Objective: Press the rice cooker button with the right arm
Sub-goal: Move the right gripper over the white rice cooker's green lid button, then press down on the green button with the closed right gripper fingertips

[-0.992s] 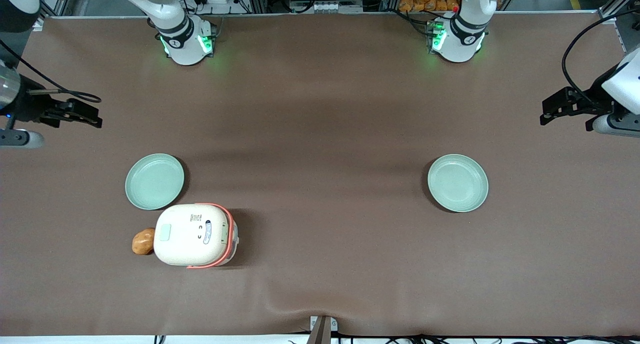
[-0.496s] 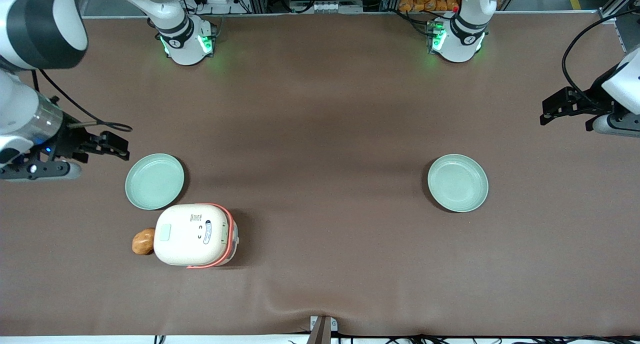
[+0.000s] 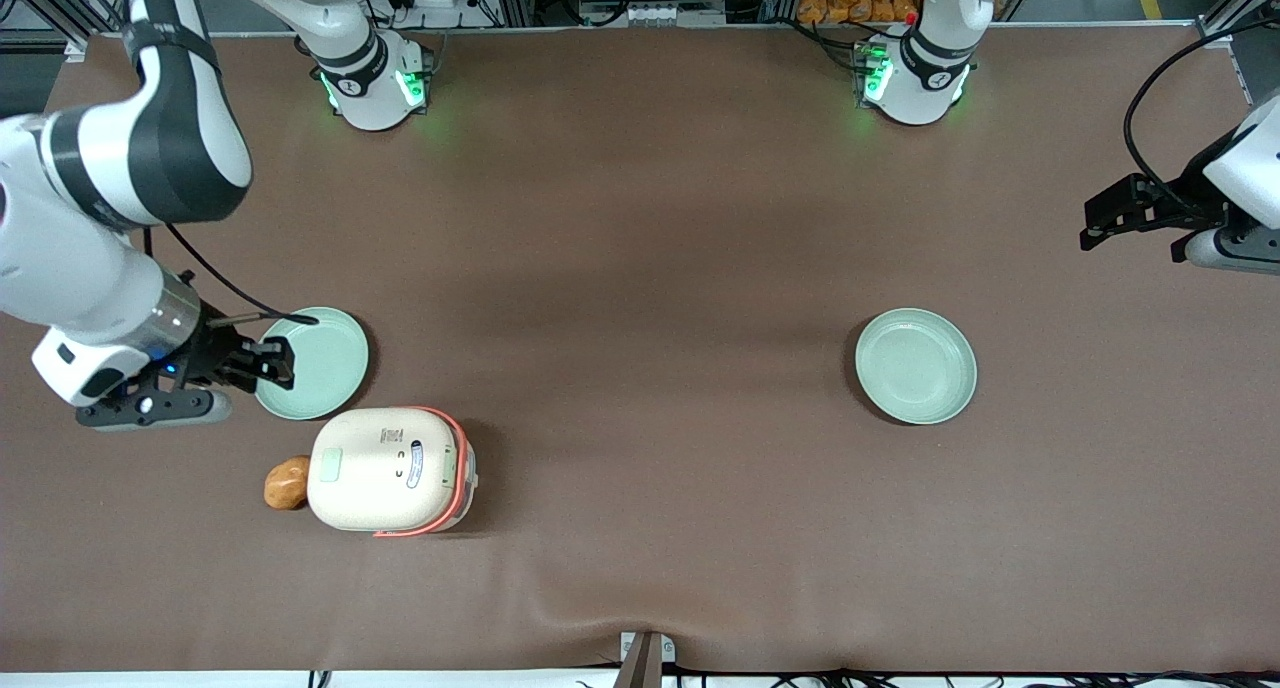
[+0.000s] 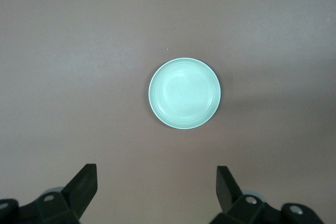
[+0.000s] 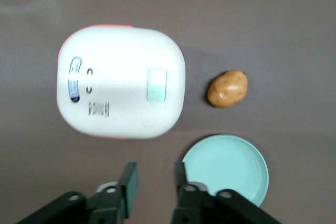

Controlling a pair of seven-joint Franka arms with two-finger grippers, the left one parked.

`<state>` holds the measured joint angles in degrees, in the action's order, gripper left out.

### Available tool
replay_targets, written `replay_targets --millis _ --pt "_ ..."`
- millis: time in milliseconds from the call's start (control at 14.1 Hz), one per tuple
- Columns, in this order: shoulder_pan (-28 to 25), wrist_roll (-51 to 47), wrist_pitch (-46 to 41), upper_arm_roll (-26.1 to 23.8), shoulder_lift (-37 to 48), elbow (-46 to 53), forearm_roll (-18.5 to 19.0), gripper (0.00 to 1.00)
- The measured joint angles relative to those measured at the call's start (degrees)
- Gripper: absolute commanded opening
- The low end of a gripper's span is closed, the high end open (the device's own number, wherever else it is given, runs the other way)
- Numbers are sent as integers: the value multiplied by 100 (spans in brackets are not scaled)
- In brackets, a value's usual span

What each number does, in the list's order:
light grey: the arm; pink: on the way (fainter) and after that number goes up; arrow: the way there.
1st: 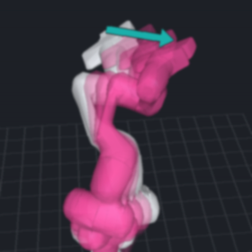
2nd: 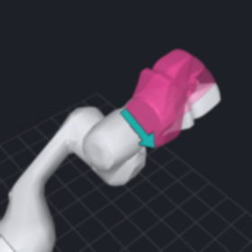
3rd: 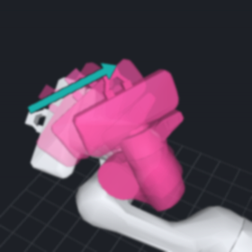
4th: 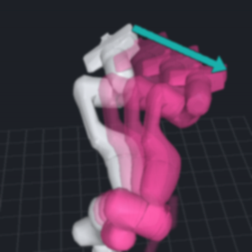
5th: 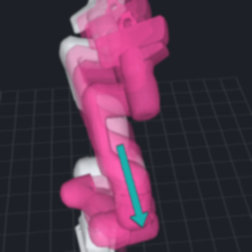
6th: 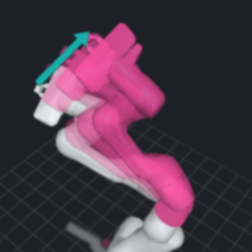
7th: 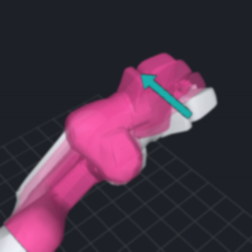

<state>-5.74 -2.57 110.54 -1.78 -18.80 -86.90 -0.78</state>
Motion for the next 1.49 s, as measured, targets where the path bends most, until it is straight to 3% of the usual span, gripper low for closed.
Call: replay_targets --millis 850,1488 --pt "-232 2 1507 46 -787 0 4 0" --pt "-198 7 1605 210 -1025 0 5 0"
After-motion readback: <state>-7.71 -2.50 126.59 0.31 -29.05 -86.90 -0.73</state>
